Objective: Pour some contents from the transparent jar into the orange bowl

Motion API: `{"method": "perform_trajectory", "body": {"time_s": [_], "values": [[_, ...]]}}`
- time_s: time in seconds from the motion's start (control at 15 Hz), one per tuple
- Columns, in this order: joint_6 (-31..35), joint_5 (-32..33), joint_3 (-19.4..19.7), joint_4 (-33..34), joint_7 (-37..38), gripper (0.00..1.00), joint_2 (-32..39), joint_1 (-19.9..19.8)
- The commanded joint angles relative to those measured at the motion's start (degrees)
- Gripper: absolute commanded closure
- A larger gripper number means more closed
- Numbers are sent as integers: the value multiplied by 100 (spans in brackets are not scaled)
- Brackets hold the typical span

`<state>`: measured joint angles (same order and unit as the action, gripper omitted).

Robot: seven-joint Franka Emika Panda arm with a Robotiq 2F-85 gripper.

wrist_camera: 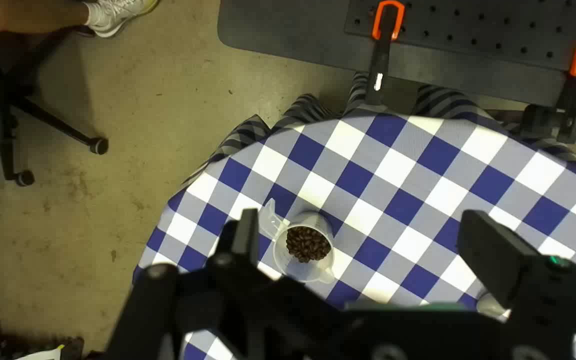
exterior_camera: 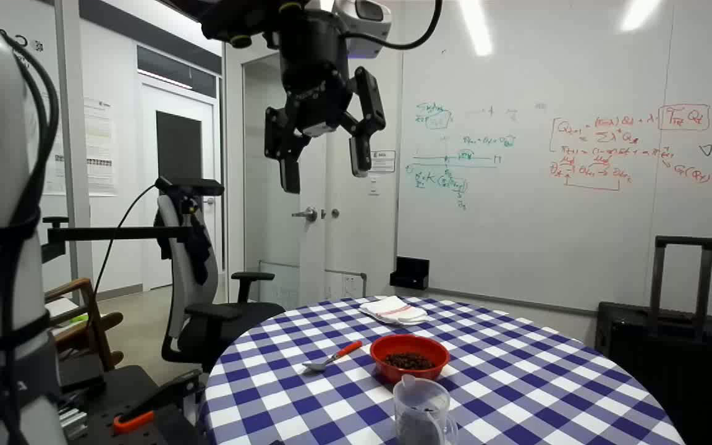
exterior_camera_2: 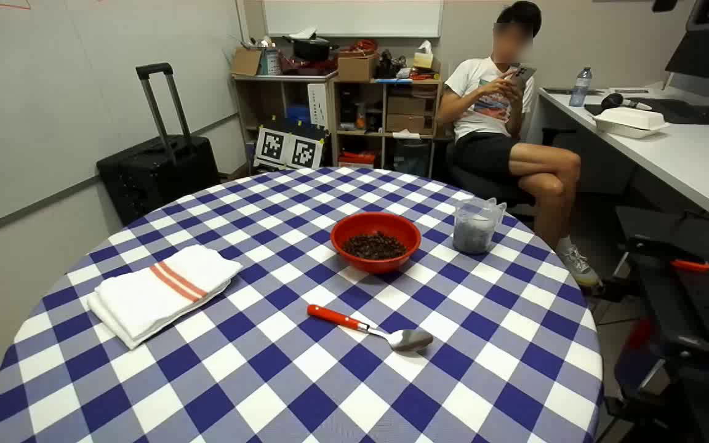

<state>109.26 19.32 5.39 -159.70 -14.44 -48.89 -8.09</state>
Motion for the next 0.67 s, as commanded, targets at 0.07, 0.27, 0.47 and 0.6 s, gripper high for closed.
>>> {"method": "perform_trajectory", "body": {"time_s": [0.07,0.27,0.47,0.6], "values": [[-45,58,80,-75,57,0,19,96],[-44,57,80,-93,57,0,62,95],[-44,57,80,-93,57,0,63,95],[-398,-348,-85,714,719,0,894,53]]}}
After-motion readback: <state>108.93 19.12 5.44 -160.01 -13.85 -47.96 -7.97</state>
